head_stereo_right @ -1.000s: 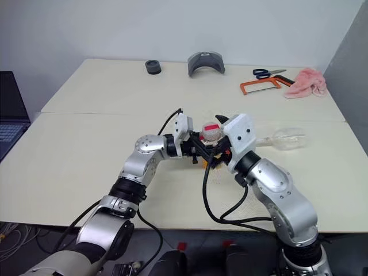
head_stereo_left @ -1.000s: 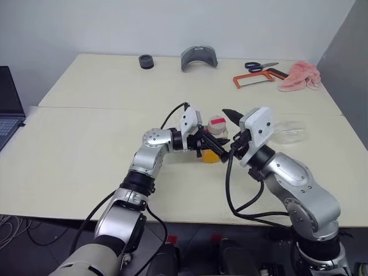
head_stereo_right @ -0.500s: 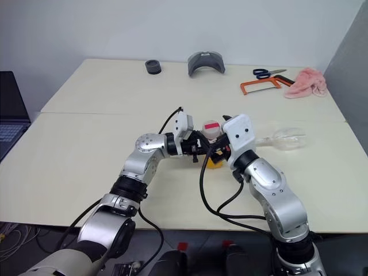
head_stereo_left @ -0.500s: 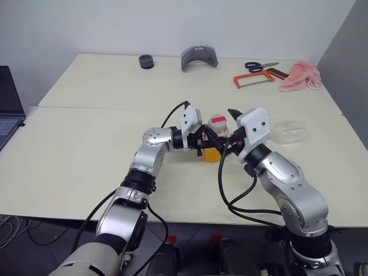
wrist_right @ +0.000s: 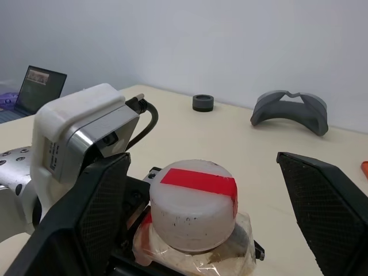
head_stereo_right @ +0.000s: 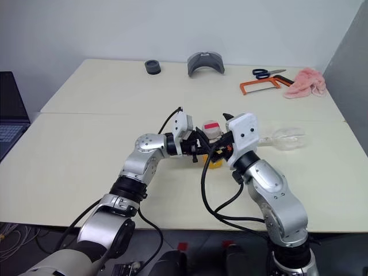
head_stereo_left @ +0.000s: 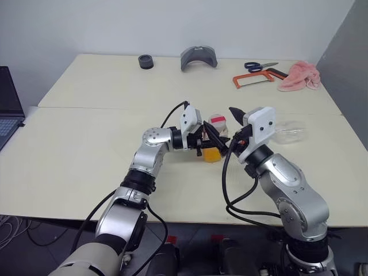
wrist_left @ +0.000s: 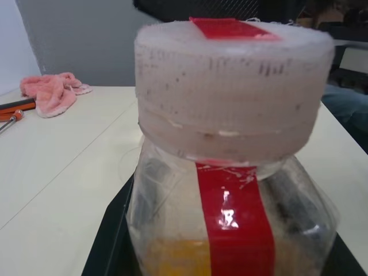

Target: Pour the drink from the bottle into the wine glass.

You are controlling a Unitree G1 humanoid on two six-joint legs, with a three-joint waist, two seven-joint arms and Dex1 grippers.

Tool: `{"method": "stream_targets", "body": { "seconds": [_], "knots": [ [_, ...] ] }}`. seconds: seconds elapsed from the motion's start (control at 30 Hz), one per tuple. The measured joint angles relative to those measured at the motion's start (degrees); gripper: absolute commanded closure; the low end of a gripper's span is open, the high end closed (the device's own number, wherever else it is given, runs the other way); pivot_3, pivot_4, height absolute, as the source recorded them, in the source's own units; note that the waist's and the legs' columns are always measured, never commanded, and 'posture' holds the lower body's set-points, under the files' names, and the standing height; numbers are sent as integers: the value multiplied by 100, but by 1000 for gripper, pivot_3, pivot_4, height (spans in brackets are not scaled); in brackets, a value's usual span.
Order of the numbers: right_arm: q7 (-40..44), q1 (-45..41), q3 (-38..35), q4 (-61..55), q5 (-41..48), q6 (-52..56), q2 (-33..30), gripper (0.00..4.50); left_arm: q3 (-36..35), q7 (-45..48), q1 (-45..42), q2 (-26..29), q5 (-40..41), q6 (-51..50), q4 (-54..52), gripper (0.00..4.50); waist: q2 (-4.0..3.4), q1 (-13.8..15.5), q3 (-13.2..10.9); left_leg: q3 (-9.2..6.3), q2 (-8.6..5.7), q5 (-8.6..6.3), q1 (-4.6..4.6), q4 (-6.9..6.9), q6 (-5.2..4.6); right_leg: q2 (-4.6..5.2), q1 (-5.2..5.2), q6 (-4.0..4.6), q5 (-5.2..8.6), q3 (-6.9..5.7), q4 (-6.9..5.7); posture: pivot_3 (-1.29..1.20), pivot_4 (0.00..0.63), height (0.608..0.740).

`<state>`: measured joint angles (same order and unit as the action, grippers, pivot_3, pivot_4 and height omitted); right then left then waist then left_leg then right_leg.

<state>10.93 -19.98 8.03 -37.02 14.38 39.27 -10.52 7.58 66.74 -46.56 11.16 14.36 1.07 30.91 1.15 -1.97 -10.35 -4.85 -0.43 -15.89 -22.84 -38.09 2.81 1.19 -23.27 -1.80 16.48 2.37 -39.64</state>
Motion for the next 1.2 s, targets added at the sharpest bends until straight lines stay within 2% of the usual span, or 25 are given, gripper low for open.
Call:
{"method": "stream_targets", "body": {
  "seconds": [0.2, 0.3, 0.47, 0.5, 0.73, 0.87, 0.97, 1.03, 1.1, 1.2],
  "knots": [
    [5, -48, 31, 177, -123, 17, -42, 152, 0, 1, 59, 10, -4, -1, -93, 2805, 0, 0, 0, 1, 0, 0, 0, 0, 0, 0, 0, 0, 0, 0, 0, 0, 150, 740],
    [13, -102, 52, 212, -161, 19, -19, 735, 0, 1, 83, 11, -9, -6, -120, 2805, 0, 0, 0, 1, 0, 0, 1, 0, 0, 0, 0, 0, 0, 0, 0, 0, 150, 740],
    [66, -114, 165, 221, -152, 14, 26, 2480, 4, -33, 85, 10, -16, -49, -135, 2805, 0, 0, 0, 0, 0, 0, 0, 0, -1, 0, 0, 0, 0, 0, 0, 0, 150, 740],
    [79, -114, 165, 221, -152, 11, 19, 2627, 4, -32, 86, 12, -16, -49, -137, 2805, 0, 1, 0, 0, 0, 0, 0, 0, -1, 0, 0, 0, 0, 0, 0, 0, 150, 740],
    [413, -115, 160, 231, -96, -162, -211, 2623, 12, 49, 100, 44, -4, -75, -227, 2806, 0, 0, 0, 2, 0, -1, 0, 0, -1, 0, 0, 0, 0, 0, 1, 0, 150, 740],
    [1747, -383, 33, 587, 339, -608, -1073, 2623, 96, 520, 123, 258, 96, -217, -384, 2810, 0, -4, 0, 13, -3, -3, 2, -1, -5, -5, 3, 0, 0, -5, 3, 0, 150, 740],
    [3334, -1032, -39, 1305, 966, -743, -1960, 2623, 234, 1039, 73, 424, 111, -293, -393, 2811, -1, -15, -1, 23, -2, -3, 3, -1, -7, -8, 6, 0, 0, -4, 5, 0, 150, 740],
    [3975, -1361, -90, 1601, 1292, -597, -2294, 2623, 333, 1256, -30, 444, 111, -303, -371, 2811, 0, -14, -2, 19, 0, -3, 2, -3, -8, -8, 8, 1, 0, -10, 6, 0, 150, 740],
    [4323, -1645, -161, 1820, 1568, -336, -2461, 2623, 353, 1397, -156, 442, 113, -299, -333, 2813, 0, -4, -1, 19, 0, -3, 1, -1, -8, -7, 7, 1, 0, -9, 9, 0, 150, 740],
    [4426, -1681, -253, 1835, 1753, -120, -2596, 2623, 390, 1409, -194, 411, 108, -282, -296, 2836, 0, 2, -2, 17, 4, -3, -1, 1, -7, -1, 6, 1, 0, -7, 9, 0, 150, 740]
  ]
}}
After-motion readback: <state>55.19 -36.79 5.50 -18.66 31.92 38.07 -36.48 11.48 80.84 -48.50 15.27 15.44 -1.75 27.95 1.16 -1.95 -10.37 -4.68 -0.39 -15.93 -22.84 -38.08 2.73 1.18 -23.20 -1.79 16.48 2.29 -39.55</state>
